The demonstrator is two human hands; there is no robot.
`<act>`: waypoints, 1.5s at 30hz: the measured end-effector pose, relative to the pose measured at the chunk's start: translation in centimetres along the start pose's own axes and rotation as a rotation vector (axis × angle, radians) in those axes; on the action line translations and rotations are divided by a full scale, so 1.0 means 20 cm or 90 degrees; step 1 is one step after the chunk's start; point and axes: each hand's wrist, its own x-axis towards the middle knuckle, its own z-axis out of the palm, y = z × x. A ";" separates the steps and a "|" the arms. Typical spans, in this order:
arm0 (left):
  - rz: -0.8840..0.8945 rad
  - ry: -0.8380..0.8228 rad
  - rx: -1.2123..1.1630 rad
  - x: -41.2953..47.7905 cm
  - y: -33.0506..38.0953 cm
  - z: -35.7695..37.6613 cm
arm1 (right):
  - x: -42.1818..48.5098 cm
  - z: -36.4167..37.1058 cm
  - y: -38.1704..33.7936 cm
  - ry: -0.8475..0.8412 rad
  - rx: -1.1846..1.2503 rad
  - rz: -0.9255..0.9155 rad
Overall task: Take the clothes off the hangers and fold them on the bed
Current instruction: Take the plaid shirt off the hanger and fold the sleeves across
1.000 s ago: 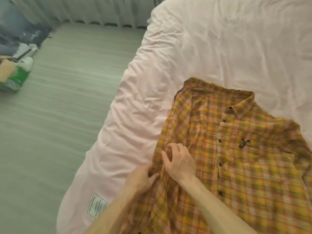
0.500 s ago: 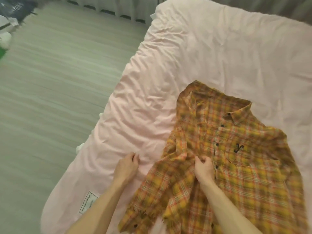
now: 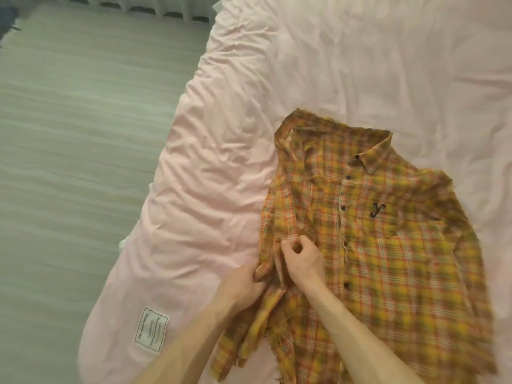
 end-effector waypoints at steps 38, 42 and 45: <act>-0.105 0.104 -0.057 0.99 0.40 -0.45 | 0.94 -0.47 -0.05 0.164 0.105 0.122; -0.019 0.163 -0.042 1.00 0.43 -0.57 | 0.88 -0.54 0.13 0.110 0.188 0.317; -0.020 0.289 -0.003 1.02 0.47 -0.70 | 0.90 -0.56 0.16 0.031 0.115 0.255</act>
